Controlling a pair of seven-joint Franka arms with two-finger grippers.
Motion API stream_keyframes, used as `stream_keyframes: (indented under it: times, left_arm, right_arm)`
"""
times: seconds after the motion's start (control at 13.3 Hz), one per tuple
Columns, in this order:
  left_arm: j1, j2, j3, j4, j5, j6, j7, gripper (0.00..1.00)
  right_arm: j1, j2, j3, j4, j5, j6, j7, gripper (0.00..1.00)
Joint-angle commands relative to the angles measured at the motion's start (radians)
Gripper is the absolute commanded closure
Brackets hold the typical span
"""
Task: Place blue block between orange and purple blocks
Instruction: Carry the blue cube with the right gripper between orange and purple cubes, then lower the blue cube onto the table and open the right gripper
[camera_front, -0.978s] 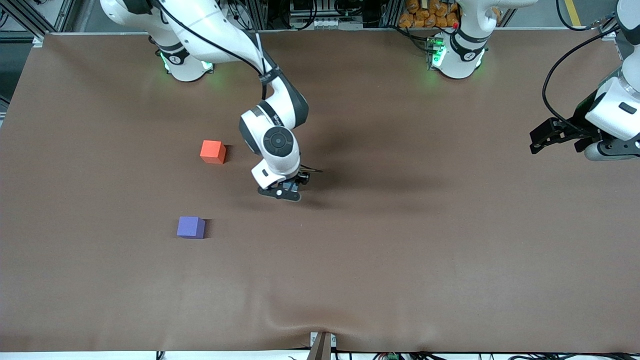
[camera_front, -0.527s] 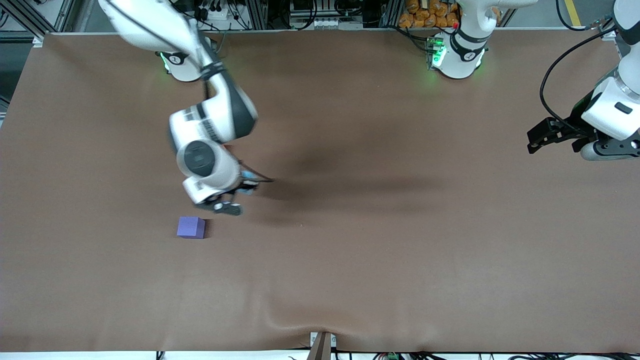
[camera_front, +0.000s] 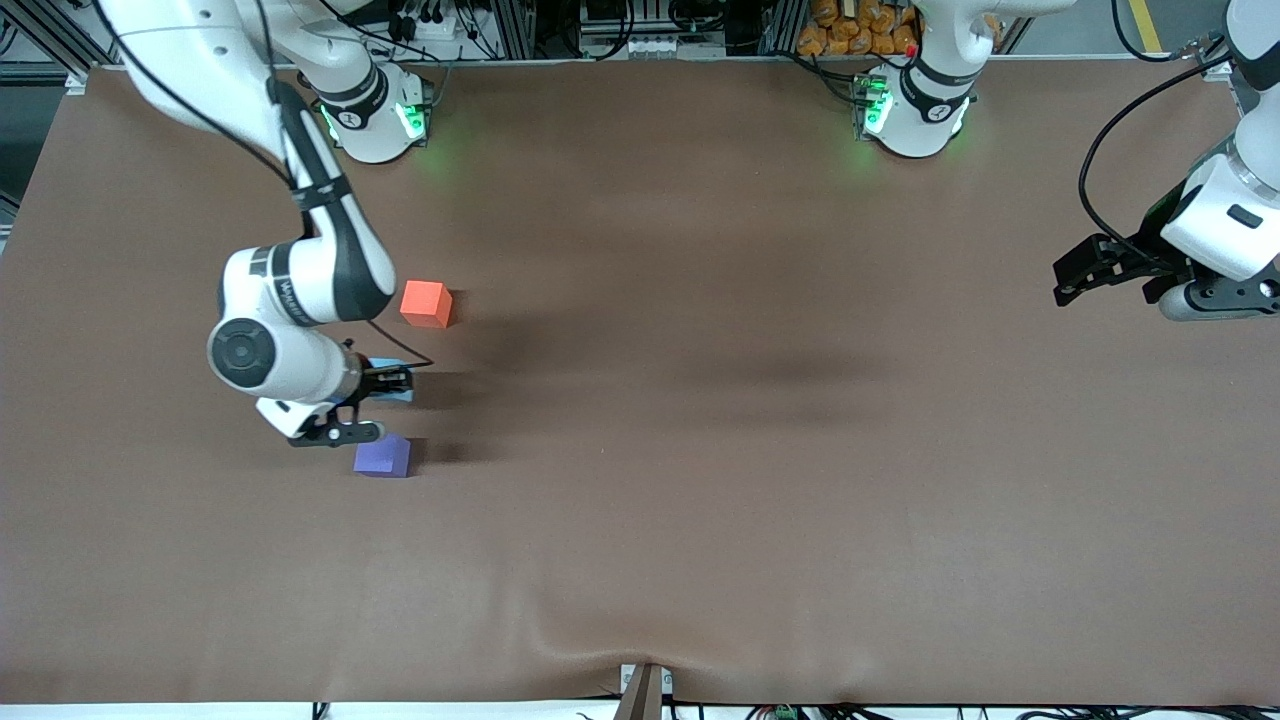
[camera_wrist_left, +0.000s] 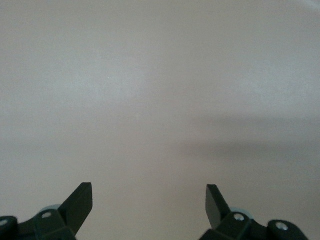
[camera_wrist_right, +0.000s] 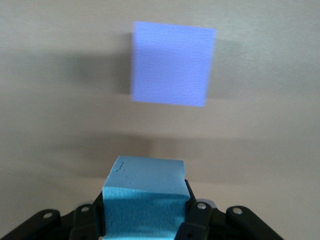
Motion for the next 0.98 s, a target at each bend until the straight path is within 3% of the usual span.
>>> stream_keyframes:
  times: [0.0, 0.75, 0.83, 0.9]
  left_arm:
    - [0.013, -0.023, -0.006, -0.007, -0.001, -0.016, -0.004, 0.0]
    - [0.027, -0.035, -0.005, -0.007, 0.003, -0.037, -0.002, 0.0]
    - [0.025, -0.035, -0.005, -0.007, 0.003, -0.039, -0.002, 0.0]
    - [0.025, -0.034, -0.005, -0.007, 0.003, -0.039, -0.002, 0.0]
  right_arm:
    - [0.0, -0.033, 0.022, -0.089, 0.0, 0.094, -0.019, 0.84]
    - [0.002, 0.03, 0.024, -0.096, 0.039, 0.137, -0.007, 0.73]
    - [0.002, 0.03, 0.024, -0.096, 0.039, 0.137, -0.007, 0.68]
    - [0.002, 0.03, 0.024, -0.094, 0.039, 0.137, -0.007, 0.52]
